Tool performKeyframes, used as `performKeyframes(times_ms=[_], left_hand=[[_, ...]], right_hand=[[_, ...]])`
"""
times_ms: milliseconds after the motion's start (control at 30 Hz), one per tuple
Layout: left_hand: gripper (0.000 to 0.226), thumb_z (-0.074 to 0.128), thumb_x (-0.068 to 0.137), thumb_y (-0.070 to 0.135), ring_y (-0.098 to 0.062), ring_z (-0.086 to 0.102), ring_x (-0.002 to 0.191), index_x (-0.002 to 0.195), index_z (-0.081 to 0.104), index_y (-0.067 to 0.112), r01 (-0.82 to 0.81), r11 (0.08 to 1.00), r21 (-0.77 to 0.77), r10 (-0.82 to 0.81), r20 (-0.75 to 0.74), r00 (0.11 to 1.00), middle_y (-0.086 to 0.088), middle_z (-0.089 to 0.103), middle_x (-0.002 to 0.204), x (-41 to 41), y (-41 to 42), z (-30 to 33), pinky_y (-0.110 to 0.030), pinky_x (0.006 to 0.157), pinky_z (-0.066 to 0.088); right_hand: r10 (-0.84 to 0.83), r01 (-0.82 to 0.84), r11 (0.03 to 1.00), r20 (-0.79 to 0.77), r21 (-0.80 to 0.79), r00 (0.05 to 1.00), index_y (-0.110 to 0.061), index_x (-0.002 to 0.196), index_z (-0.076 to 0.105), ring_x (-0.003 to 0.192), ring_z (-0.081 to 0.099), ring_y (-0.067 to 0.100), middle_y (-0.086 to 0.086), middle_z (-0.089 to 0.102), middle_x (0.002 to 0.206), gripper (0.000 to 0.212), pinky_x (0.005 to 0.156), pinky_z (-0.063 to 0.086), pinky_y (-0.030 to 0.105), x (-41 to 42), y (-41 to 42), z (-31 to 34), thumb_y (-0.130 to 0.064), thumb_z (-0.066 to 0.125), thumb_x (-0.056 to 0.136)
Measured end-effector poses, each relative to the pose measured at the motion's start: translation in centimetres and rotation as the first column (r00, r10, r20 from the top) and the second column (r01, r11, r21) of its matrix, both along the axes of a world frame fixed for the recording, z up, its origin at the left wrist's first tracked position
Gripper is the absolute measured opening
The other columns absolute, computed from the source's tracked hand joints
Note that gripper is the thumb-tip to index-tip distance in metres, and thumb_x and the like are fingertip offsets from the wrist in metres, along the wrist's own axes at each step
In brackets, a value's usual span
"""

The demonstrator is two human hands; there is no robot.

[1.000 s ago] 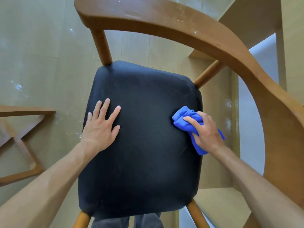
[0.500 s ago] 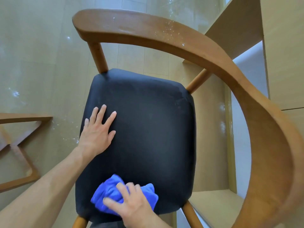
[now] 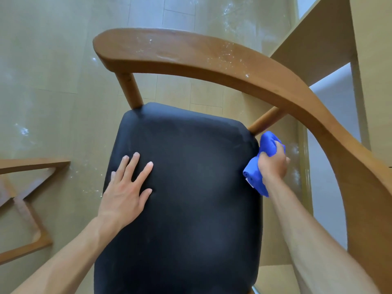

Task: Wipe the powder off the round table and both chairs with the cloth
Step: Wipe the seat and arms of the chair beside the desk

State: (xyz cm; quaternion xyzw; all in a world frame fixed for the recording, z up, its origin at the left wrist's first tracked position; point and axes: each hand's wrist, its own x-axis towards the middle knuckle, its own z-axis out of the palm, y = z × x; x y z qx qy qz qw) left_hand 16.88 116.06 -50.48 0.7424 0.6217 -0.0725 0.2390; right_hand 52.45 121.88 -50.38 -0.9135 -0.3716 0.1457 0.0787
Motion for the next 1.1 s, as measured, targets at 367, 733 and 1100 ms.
performKeyframes(times_ms=[367,733,1100], left_hand=[[0.071,0.077,0.076,0.023,-0.043,0.032,0.138,0.141,0.048,0.014,0.035,0.994,0.108,-0.032,-0.03,0.999,-0.019,0.032,0.152,0.1,0.0,-0.4,-0.061,0.094,0.044],[0.047,0.073,0.079,0.017,-0.045,0.045,0.125,0.121,0.061,-0.001,-0.098,0.967,0.236,0.078,0.094,0.993,-0.028,0.046,0.136,-0.3,-1.0,-0.1,-0.057,0.098,0.044],[0.056,0.04,0.086,0.04,-0.037,0.045,0.129,0.129,0.06,0.01,-0.022,0.972,0.235,0.005,0.072,0.997,-0.019,0.047,0.141,-0.4,-3.3,0.8,-0.052,0.1,0.045]], right_hand=[[-0.224,0.222,0.965,-0.004,0.141,0.975,-0.019,0.143,0.039,0.108,0.044,0.043,0.022,0.035,0.135,0.058,0.088,0.038,0.042,-9.1,2.2,-0.5,-0.007,0.049,0.087],[0.854,-0.835,0.516,-0.189,0.193,0.484,-0.028,0.136,0.052,0.092,0.046,0.032,0.015,0.046,0.132,0.058,0.078,0.044,0.044,-22.7,0.5,0.9,-0.012,0.058,0.08],[0.488,-0.496,0.866,0.113,0.063,0.866,-0.026,0.14,0.047,0.106,0.047,0.042,0.018,0.043,0.13,0.058,0.091,0.043,0.048,-6.8,5.0,0.5,-0.012,0.057,0.084]])
